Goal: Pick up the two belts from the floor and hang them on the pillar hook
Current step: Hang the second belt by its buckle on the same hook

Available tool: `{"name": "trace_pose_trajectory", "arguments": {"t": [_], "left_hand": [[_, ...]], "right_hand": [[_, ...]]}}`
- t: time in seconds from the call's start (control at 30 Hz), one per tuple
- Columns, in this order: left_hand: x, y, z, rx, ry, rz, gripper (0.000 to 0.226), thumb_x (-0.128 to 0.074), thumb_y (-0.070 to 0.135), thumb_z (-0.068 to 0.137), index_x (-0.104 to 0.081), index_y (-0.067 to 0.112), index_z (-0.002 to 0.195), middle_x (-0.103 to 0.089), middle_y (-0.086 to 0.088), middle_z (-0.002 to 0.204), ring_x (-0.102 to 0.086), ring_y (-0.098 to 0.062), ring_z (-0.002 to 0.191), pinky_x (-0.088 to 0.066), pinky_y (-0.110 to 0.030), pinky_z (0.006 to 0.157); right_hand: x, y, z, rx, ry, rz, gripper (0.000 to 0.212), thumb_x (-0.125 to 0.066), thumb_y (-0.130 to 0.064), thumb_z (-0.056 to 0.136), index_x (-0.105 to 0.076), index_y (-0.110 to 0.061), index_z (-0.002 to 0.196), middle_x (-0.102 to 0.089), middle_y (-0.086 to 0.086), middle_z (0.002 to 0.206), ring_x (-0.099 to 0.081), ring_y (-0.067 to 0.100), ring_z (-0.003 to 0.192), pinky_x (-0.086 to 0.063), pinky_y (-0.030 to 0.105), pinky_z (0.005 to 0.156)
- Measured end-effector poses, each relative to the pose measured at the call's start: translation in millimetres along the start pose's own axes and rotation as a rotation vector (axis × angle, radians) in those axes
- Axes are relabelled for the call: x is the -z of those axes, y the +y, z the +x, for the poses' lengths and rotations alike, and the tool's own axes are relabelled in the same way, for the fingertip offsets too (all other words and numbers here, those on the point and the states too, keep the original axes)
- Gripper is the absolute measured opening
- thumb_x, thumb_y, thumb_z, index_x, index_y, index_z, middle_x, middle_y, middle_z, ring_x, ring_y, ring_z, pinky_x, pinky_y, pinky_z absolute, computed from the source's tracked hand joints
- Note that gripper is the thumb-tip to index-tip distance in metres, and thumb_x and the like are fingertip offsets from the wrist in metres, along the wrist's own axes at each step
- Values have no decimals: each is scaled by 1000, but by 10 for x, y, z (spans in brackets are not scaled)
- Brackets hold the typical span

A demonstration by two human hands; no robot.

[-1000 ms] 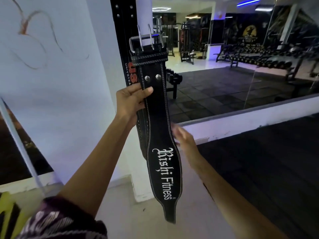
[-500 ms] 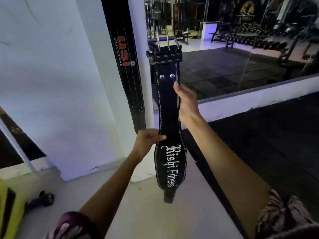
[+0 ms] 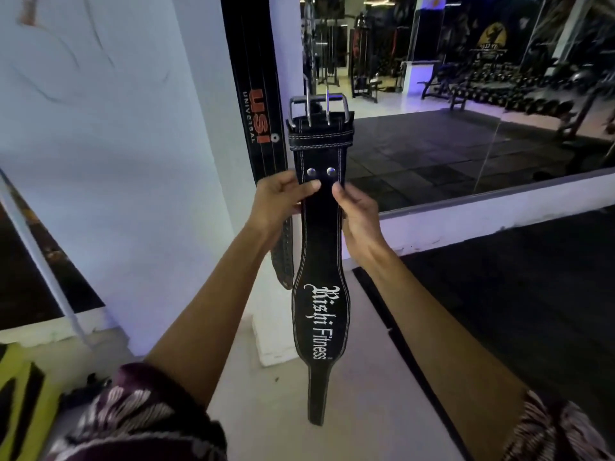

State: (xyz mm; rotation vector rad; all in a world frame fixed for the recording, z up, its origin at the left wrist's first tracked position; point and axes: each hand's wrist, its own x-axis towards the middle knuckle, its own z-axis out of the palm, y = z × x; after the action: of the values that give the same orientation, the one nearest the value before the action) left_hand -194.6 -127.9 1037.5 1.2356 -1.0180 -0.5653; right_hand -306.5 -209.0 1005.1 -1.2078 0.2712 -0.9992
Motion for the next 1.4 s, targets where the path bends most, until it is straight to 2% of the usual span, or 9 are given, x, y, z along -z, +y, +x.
{"name": "trace_pose_trajectory", "arguments": {"t": [0.2,0.3,0.4,0.6,0.77,0.97,1.1,1.23,1.4], "left_hand": [[20,269,116,-53,18,-1,28,-70,-7,73,-70,4,99,-77,3,80,-73,-17,79,-59,-31,65],[39,243,150,-53,54,-38,31,-69,-8,74,-69,1,104,-77,2,81,-73,-18,80,-58,-32,64],[65,195,127,-31,50,-46,32,-68,-7,74,-68,0,105,-77,3,80,-73,-18,79,-59,-33,65],[76,254,113,-60,40,-49,28,-67,-7,76,-69,2,102,-77,6,76,-73,-13,76,-56,-25,61],[116,237,45,-58,47,-46,29,-66,-9,76,-68,1,104,-76,6,75,-72,-12,74,-56,-24,59],[119,96,19,-30,84,-42,13,-64,-2,81,-69,5,91,-74,6,69,-70,-10,66,-54,-23,56],[41,24,-26,-36,120,-31,2,-65,5,83,-66,4,83,-67,-3,66,-65,-15,65,-54,-27,59],[39,19,-11,-42,165,-52,8,-62,9,86,-65,2,88,-63,-10,75,-65,-16,69,-55,-25,61],[13,25,-33,-7,148,-83,15,-54,5,89,-67,9,83,-70,4,69,-65,-8,60,-53,-21,55]], "right_hand": [[258,287,-58,136,51,-401,3,-67,-8,79,-64,-8,79,-65,3,73,-59,13,71,-49,28,74],[608,733,-322,-56,-58,-719,32,-73,-22,71,-56,3,62,-61,14,59,-51,14,59,-42,31,64],[769,848,-432,-211,-165,-820,38,-75,-8,72,-48,-16,47,-51,-8,41,-42,-3,42,-33,23,53],[445,478,-226,-21,-37,-528,6,-70,-9,77,-69,-4,74,-68,2,67,-60,4,61,-48,15,66],[955,1028,-558,-436,-272,-1107,17,-77,-14,70,-65,-2,66,-62,6,59,-48,8,55,-33,24,56],[158,94,-102,-173,-74,-323,26,-42,-37,94,-63,-21,99,-67,-7,91,-65,7,87,-50,20,81],[-194,-220,200,66,105,-294,40,-59,-52,76,-52,-12,72,-44,11,70,-43,22,71,-36,35,65],[-280,-198,258,7,97,-251,83,-63,-65,67,-54,14,90,-58,31,84,-52,22,77,-42,38,74],[-290,-216,356,-21,20,-252,27,-60,-33,85,-67,-8,93,-70,11,96,-64,23,93,-47,44,94]]}}
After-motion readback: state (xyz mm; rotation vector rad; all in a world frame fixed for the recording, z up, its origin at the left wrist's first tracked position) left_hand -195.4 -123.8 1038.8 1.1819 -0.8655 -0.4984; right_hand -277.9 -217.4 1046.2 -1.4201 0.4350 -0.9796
